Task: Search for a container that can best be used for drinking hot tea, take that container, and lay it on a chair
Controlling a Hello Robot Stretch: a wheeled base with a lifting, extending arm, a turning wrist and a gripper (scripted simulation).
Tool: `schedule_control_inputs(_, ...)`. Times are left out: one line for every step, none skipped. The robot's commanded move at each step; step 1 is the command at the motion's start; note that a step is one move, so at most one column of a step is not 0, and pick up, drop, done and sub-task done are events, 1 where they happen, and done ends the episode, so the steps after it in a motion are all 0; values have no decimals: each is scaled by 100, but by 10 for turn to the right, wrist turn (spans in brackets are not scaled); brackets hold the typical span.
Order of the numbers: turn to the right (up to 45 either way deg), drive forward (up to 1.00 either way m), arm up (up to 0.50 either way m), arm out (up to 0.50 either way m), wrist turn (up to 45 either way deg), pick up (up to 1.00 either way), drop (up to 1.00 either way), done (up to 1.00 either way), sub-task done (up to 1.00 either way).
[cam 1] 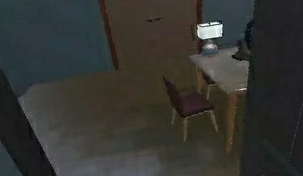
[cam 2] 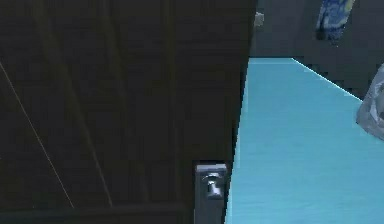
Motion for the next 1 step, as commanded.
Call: schedule_control_inputs(-30,0,0,0,0,0,0,0,0)
